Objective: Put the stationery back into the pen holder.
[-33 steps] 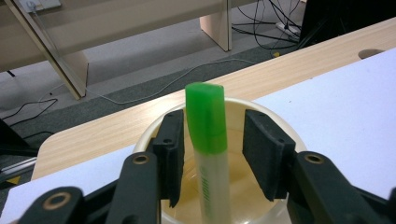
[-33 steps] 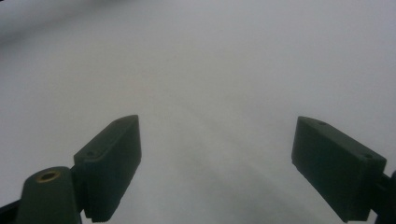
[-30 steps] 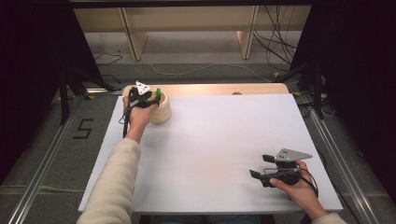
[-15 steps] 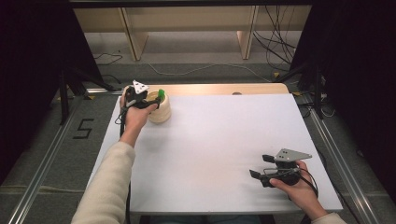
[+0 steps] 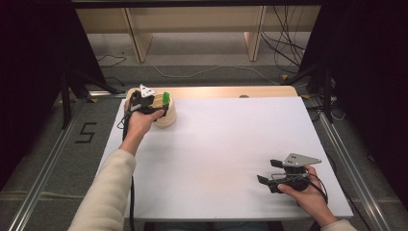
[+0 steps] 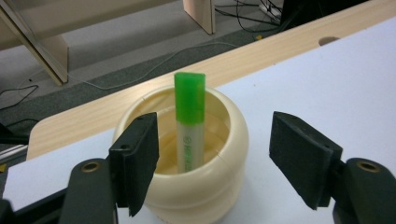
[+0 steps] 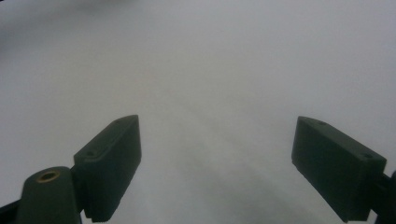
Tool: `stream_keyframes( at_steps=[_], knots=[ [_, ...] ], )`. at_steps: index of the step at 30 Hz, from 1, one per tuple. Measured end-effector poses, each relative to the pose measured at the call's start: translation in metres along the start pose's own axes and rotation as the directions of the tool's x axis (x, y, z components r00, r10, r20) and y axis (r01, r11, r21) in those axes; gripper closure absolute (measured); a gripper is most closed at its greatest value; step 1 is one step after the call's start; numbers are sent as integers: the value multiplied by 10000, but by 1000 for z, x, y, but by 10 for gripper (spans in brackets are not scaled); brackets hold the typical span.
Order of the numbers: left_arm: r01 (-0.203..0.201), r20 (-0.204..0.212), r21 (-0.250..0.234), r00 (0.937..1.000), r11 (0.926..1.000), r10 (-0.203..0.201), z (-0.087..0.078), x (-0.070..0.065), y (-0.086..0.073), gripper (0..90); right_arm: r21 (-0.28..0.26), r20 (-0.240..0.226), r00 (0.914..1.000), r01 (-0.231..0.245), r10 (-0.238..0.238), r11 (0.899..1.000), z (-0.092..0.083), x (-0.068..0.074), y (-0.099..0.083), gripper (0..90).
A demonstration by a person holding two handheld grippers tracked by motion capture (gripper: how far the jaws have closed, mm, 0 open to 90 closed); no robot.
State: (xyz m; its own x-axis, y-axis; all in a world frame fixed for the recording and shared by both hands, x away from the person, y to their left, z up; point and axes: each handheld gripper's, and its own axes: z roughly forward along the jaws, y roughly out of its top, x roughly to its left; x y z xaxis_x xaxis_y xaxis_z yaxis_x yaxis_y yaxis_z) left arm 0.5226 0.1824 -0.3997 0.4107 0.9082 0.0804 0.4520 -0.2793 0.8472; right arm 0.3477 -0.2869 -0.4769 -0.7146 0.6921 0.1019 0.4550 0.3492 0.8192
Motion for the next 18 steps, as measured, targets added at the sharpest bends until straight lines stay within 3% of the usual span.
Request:
stream_keyframes(
  at_steps=[18],
  knots=[
    [-543,996,359,9937,9979,505,-23,-26,-1,281,9,21,10000,55,-55,10000,0,0,0,169]
  ],
)
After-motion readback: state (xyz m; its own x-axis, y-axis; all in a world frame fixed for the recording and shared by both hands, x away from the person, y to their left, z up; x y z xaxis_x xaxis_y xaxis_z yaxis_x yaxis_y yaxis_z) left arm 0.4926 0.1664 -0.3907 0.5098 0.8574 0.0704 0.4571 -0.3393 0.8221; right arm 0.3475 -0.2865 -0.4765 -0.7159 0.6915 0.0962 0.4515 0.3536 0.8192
